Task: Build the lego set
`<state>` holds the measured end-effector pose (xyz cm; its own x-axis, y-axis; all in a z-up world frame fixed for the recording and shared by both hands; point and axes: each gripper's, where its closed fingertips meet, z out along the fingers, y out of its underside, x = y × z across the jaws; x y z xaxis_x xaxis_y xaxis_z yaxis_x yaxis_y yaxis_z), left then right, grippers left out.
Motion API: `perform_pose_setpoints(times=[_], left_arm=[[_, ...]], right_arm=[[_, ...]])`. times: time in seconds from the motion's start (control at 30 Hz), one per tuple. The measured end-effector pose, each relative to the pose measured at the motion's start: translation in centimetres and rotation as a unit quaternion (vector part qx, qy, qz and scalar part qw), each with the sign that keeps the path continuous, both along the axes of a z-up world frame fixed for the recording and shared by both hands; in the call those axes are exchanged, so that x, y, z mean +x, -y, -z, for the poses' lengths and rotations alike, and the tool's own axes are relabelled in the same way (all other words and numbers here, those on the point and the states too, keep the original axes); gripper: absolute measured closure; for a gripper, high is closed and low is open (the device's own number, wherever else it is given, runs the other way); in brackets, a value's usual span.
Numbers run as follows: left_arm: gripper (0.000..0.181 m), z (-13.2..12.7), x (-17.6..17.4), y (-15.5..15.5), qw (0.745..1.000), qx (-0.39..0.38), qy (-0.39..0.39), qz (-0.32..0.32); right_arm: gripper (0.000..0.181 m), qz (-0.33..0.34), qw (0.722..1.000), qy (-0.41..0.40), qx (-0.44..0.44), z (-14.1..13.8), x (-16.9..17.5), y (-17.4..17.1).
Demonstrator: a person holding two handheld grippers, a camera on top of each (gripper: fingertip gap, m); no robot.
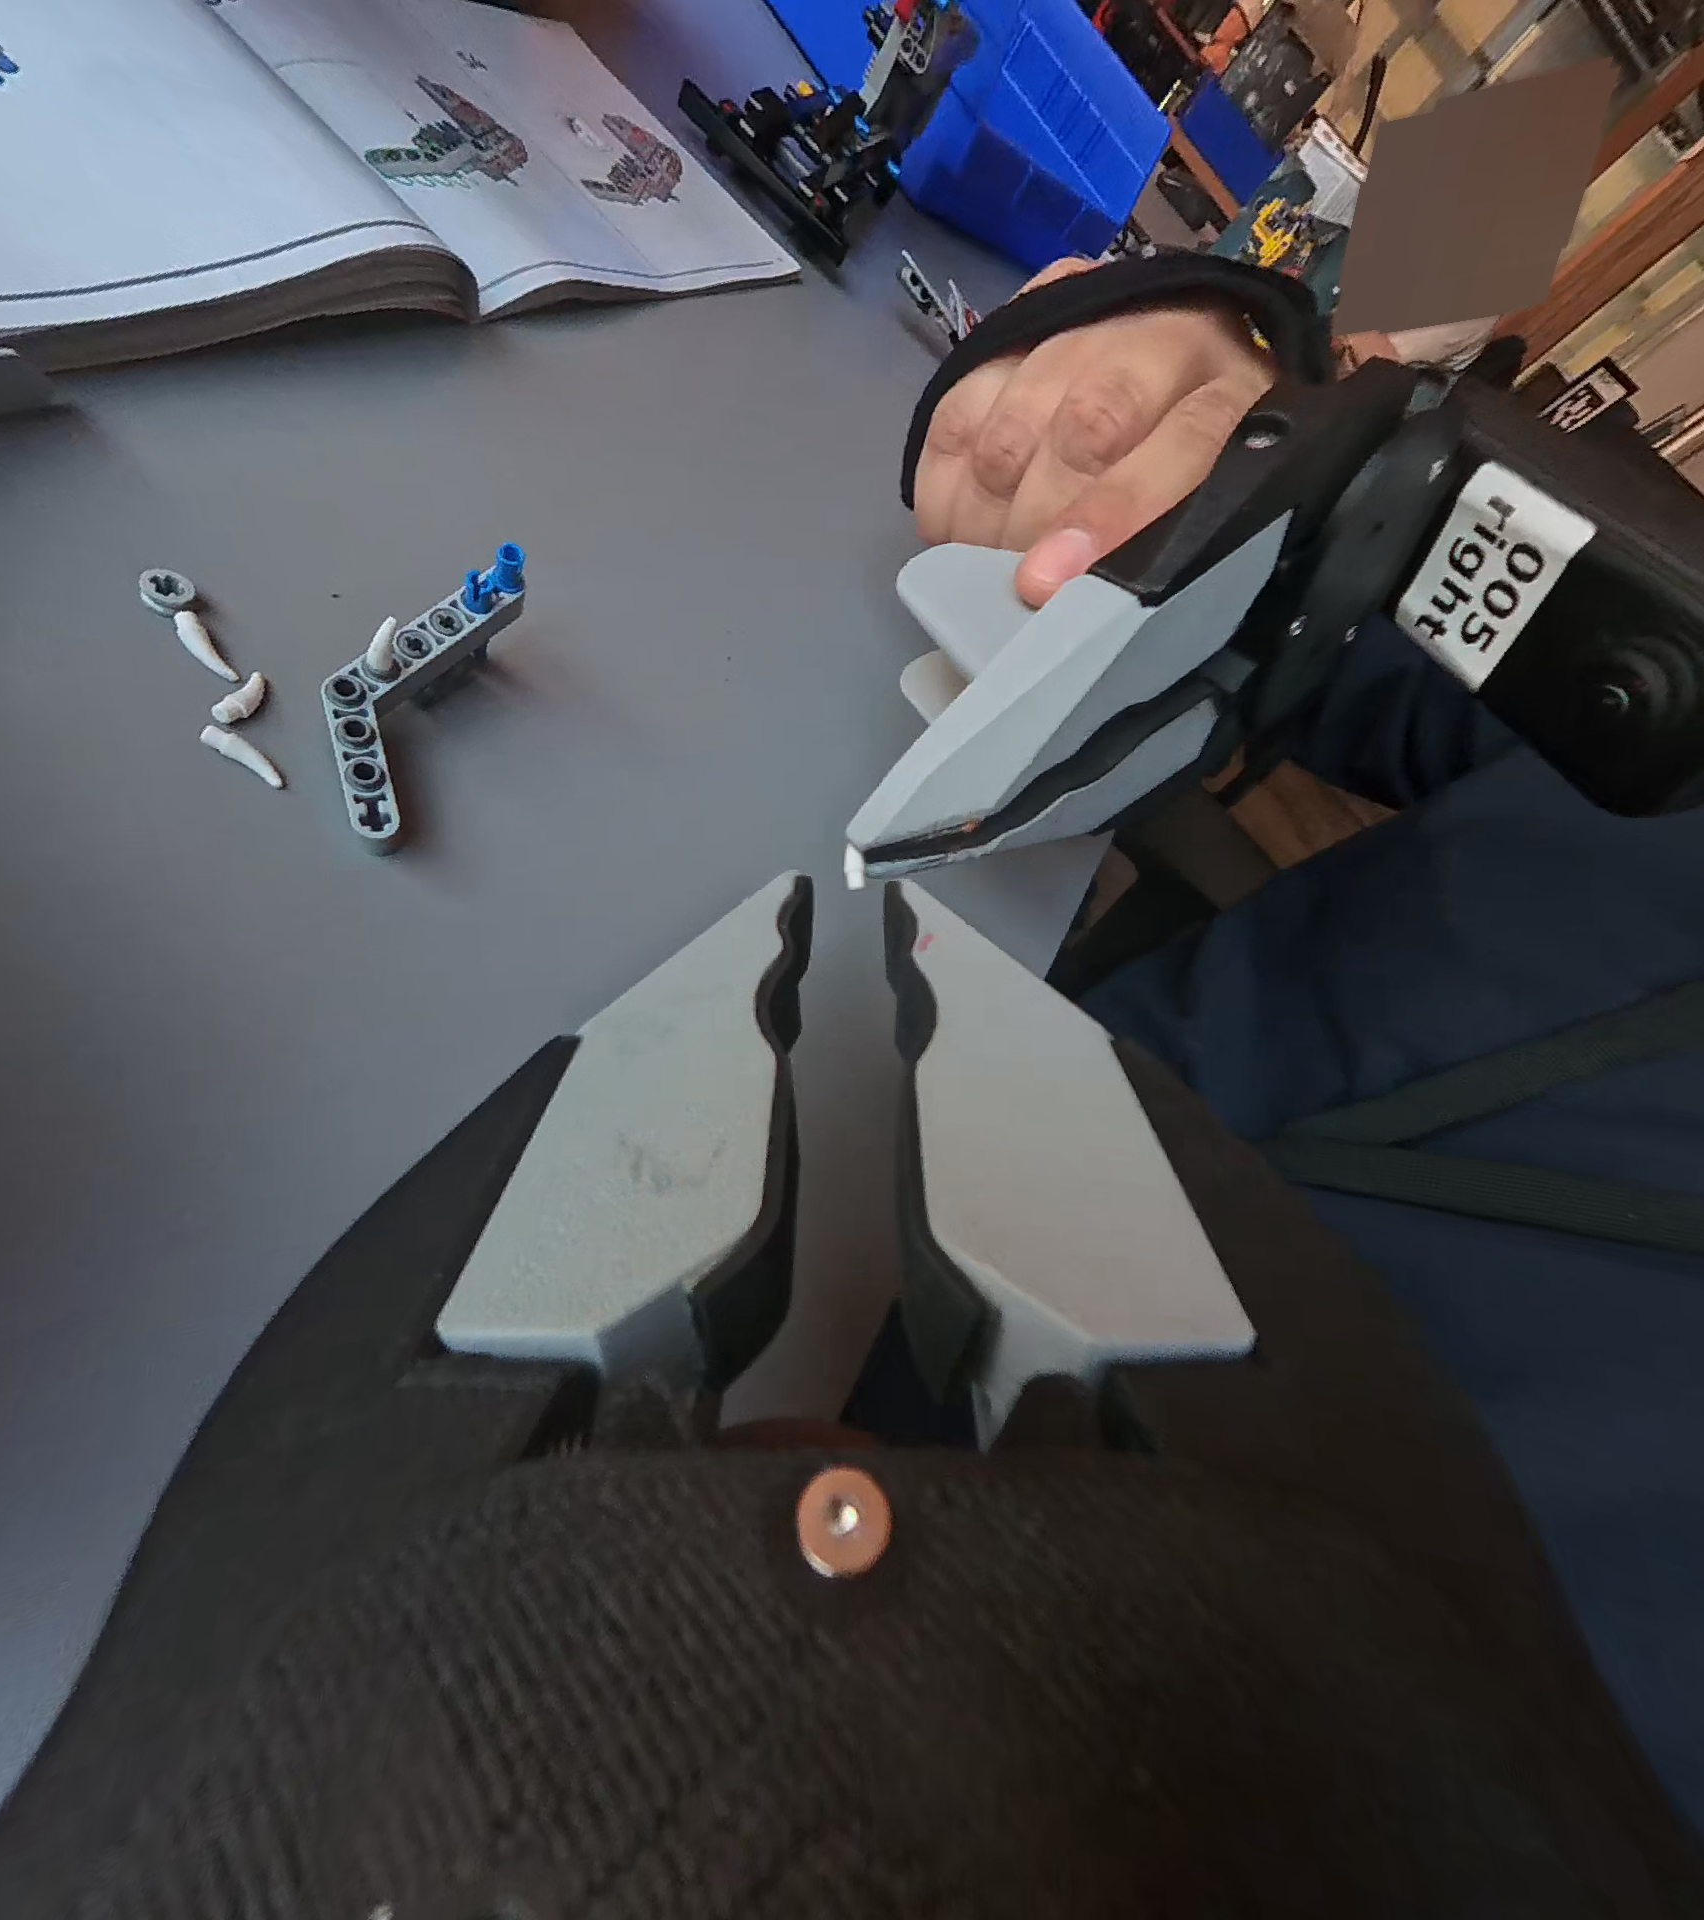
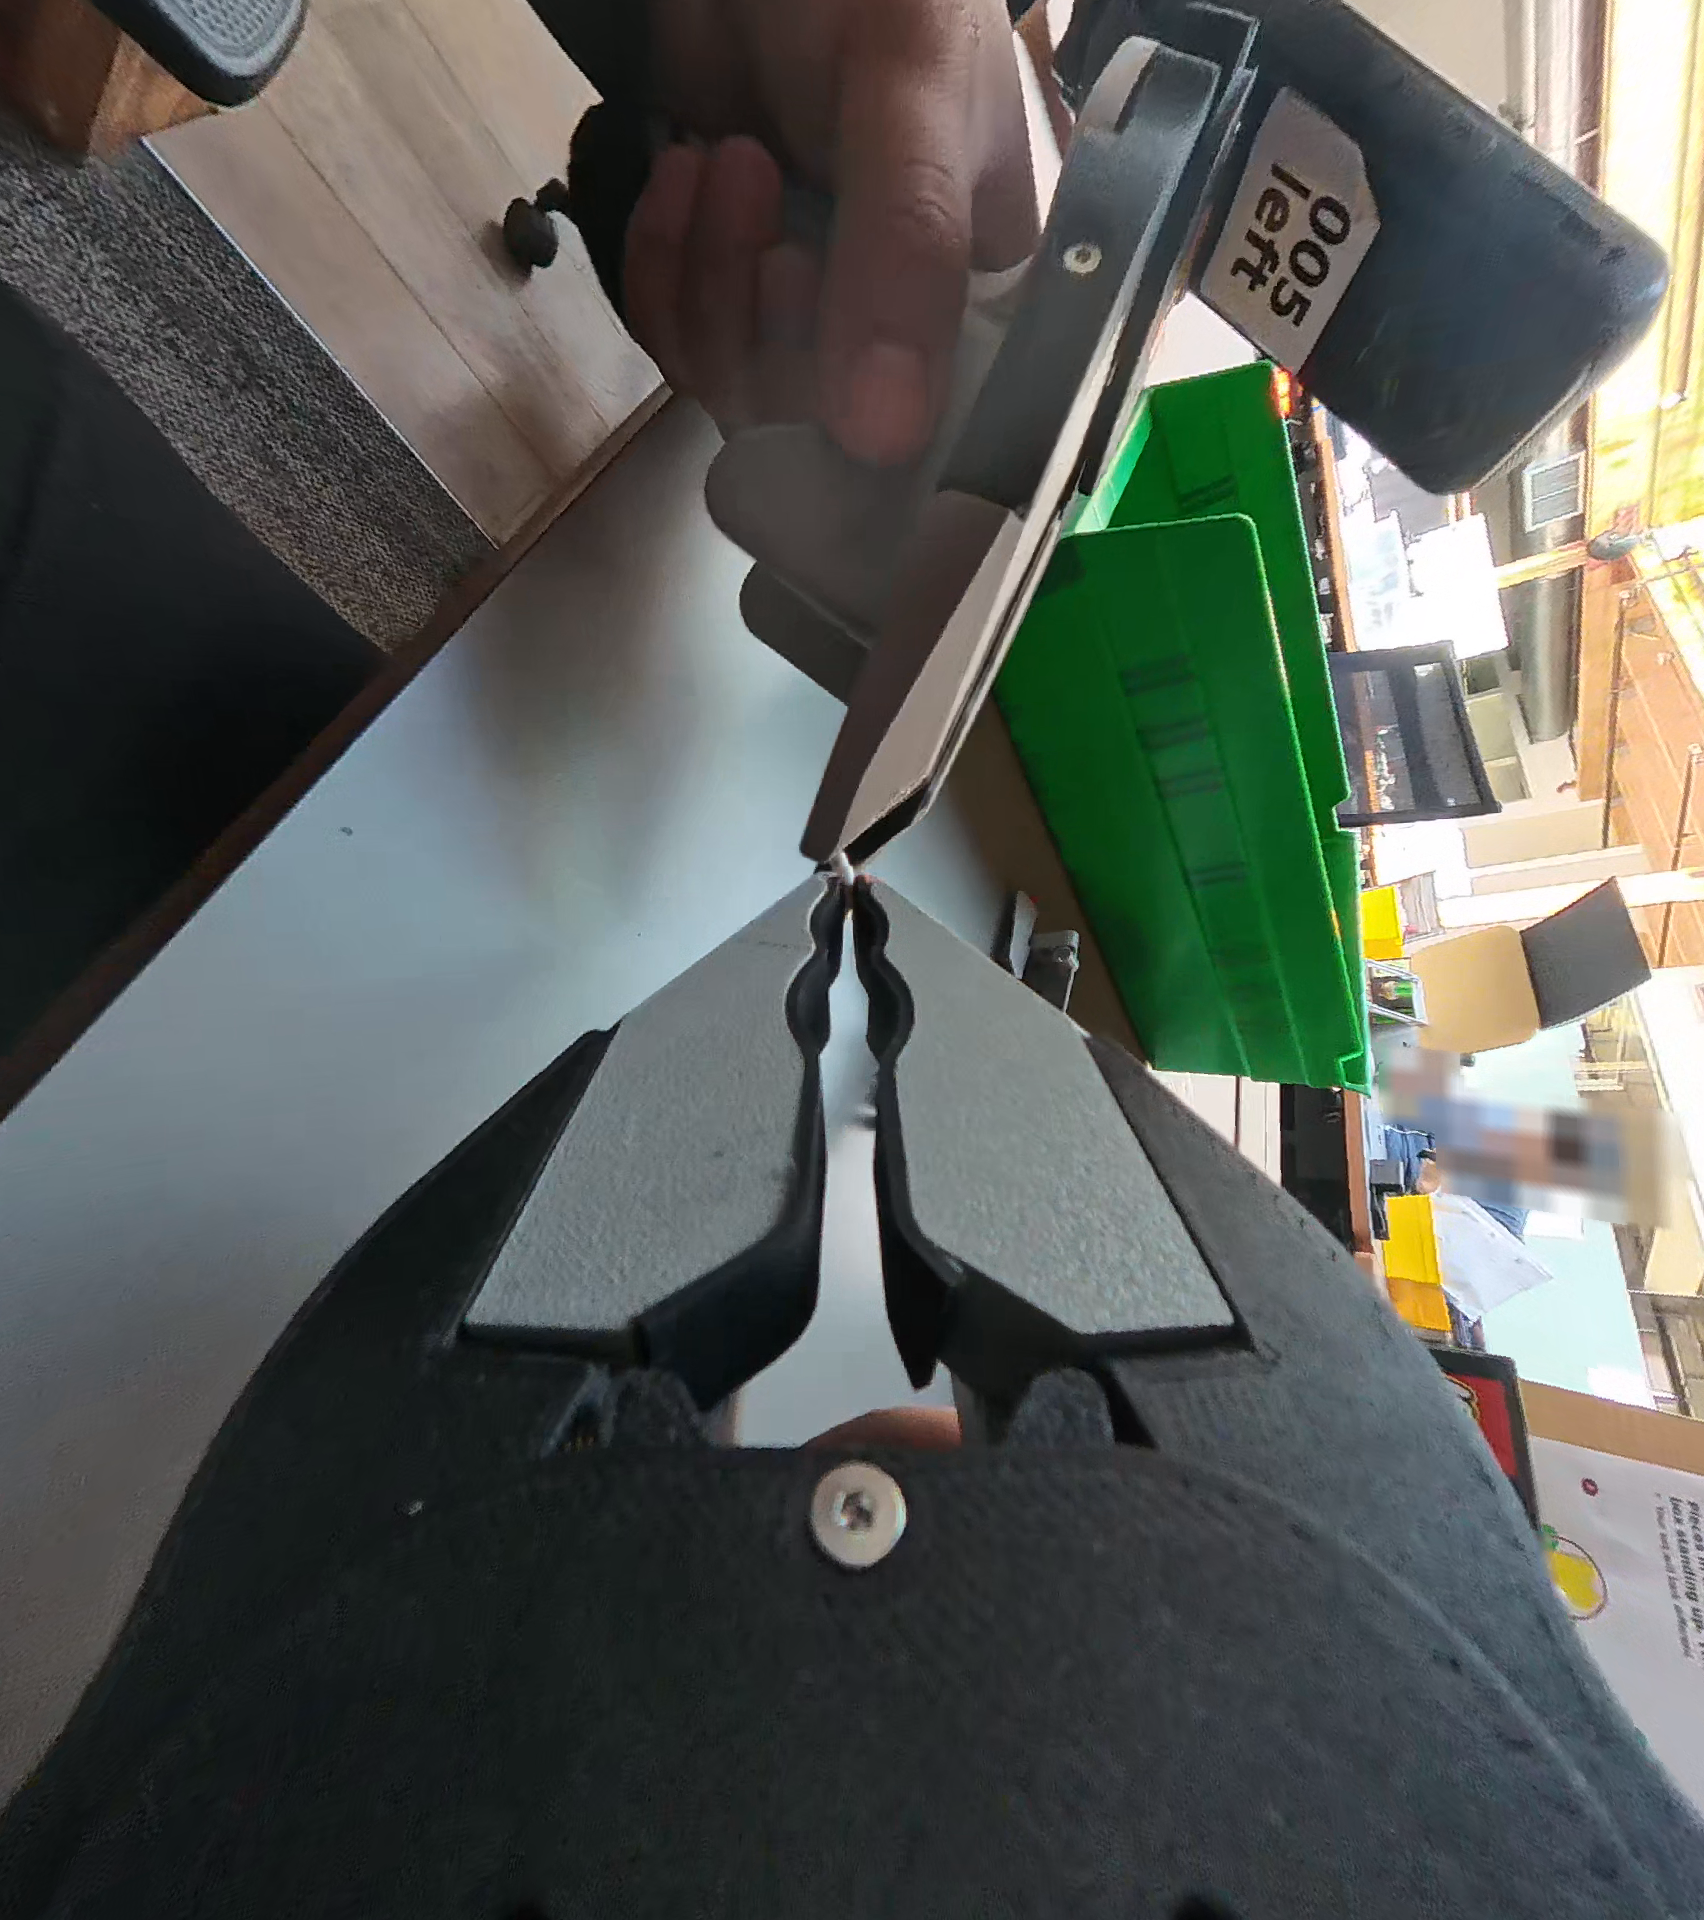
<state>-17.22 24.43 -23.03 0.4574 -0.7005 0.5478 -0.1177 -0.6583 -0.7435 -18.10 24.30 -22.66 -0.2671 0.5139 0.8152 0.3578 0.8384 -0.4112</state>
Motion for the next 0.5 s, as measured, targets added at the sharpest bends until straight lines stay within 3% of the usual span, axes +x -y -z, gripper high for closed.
perform_pose_setpoints(times=[0.5], left_arm=[[0.18, -0.3, 0.14, 0.14, 1.0, 0.004, 0.012, 0.006]], right_arm=[[0.181, 0.001, 1.0, -0.012, 0.02, -0.15, -0.09, 0.09]])
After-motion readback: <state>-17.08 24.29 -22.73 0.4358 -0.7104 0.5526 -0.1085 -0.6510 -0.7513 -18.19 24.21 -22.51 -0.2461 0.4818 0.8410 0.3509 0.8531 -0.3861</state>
